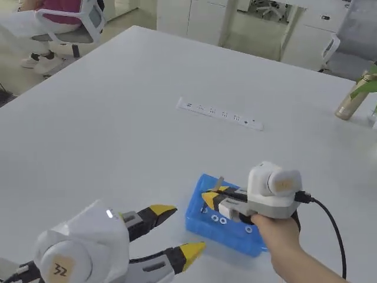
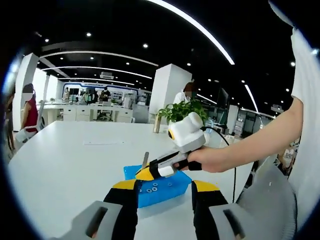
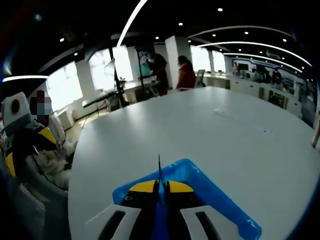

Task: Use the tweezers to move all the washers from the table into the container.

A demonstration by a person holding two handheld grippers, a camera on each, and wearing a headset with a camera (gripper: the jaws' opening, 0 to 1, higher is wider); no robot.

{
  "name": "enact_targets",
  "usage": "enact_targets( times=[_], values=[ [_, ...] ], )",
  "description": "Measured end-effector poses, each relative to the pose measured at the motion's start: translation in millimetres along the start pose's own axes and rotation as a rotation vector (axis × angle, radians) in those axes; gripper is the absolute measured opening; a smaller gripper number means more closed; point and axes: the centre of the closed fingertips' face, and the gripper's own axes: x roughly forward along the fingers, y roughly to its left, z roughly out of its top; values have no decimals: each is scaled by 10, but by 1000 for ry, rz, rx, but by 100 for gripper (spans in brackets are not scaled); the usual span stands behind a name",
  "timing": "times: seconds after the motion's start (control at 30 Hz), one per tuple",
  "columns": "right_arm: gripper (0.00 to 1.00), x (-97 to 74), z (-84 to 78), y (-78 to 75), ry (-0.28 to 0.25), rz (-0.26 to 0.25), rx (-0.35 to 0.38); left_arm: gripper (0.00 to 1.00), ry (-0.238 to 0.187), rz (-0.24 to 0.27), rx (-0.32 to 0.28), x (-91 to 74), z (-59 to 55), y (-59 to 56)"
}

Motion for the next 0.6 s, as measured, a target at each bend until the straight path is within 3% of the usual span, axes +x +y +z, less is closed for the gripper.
enact_targets(
  times=[0.07, 0.13, 0.27, 0.4, 0.5, 0.6],
  values=[
    [3, -45, 42, -16, -34, -1, 19, 44, -23, 35, -13, -26, 40, 79],
    [3, -102, 100, -32, -72, -11, 30, 47, -11, 39, -8, -12, 25, 73],
    [3, -243, 156, -100, -101, -32, 34, 44, 15, 14, 26, 15, -14, -15],
    [3, -434, 270, -118, -153, -46, 32, 43, -13, 9, -8, -15, 36, -5],
    [2, -659, 348, -102, -199, -55, 14, 43, -11, 18, -15, -24, 29, 11],
    [2, -898, 348, -37, -222, -47, 9, 43, -9, 21, -6, -49, 16, -45]
  ],
)
